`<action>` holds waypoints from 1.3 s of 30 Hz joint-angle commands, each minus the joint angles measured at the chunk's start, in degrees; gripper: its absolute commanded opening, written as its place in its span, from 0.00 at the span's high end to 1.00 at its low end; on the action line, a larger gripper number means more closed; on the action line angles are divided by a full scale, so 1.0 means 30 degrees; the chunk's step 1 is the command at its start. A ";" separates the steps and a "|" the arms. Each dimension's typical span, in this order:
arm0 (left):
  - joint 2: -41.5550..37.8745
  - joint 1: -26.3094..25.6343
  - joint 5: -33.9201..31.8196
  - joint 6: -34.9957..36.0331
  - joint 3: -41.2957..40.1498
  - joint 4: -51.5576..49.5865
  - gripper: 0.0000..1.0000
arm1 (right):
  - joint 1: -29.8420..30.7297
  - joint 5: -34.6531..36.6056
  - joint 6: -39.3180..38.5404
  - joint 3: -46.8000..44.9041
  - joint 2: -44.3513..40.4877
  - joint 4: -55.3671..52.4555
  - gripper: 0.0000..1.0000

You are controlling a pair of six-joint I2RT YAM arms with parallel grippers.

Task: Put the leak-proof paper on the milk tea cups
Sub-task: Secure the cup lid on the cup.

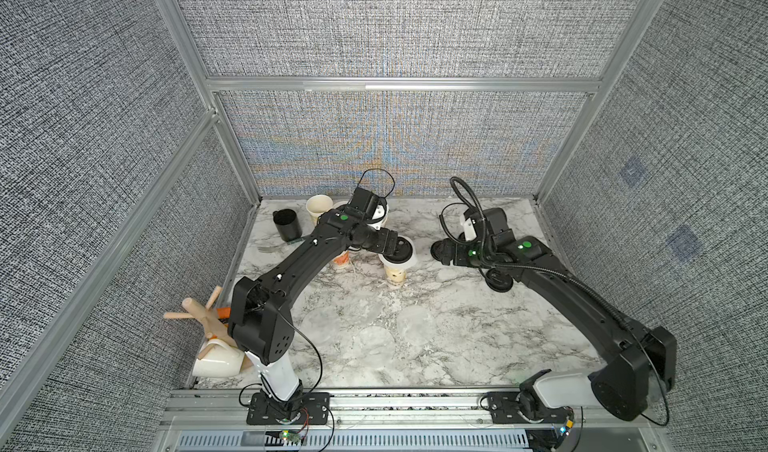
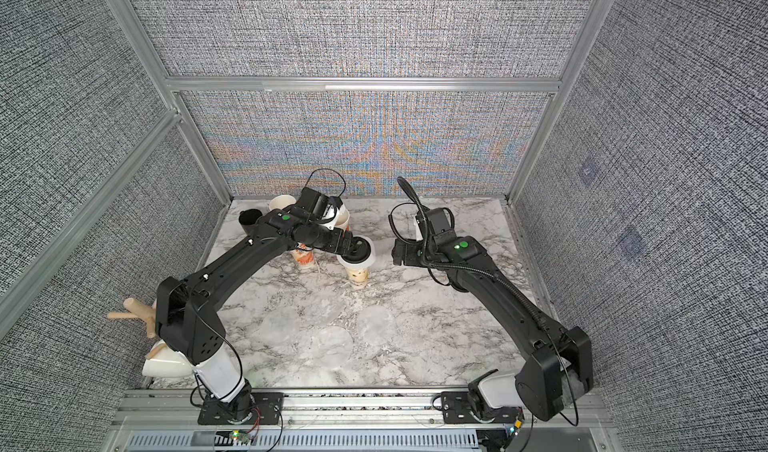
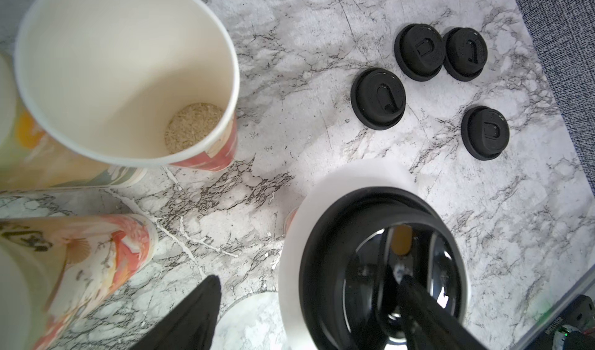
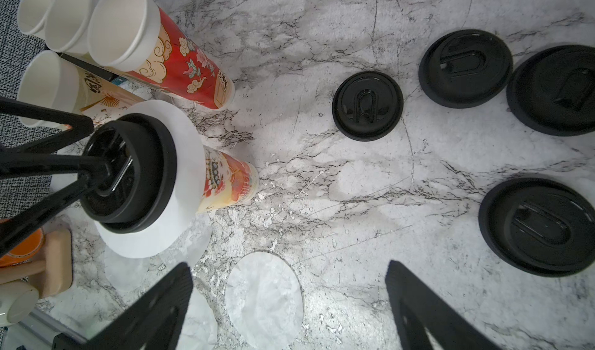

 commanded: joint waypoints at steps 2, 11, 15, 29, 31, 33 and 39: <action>0.0052 -0.0014 -0.0373 0.0464 0.0040 -0.0760 0.13 | 0.0015 -0.0104 0.0034 0.0188 0.0156 0.0737 0.04; -0.0142 -0.0008 -0.0717 0.0609 -0.0081 -0.0983 0.14 | 0.0021 -0.0200 -0.0024 0.0276 0.0330 0.0752 0.04; -0.0127 -0.0008 -0.0908 0.0637 -0.0086 -0.1145 0.14 | 0.0050 -0.0328 -0.0025 0.0269 0.0479 0.0809 0.04; -0.0366 -0.0015 -0.0935 0.0497 -0.0744 -0.0948 0.14 | 0.1432 -0.0387 -0.0069 0.2831 0.3133 0.0752 0.11; -0.0373 -0.0008 -0.0873 0.0439 -0.0883 -0.0881 0.14 | 0.1675 -0.0412 -0.0035 0.3474 0.3810 0.0753 0.13; -0.0376 -0.0008 -0.0844 0.0418 -0.0984 -0.0852 0.15 | 0.1865 -0.0449 -0.0010 0.3971 0.4356 0.0722 0.15; -0.0519 -0.0023 -0.0871 0.0407 -0.1248 -0.0824 0.15 | 0.2123 -0.0417 0.0151 0.4759 0.5391 0.0746 0.19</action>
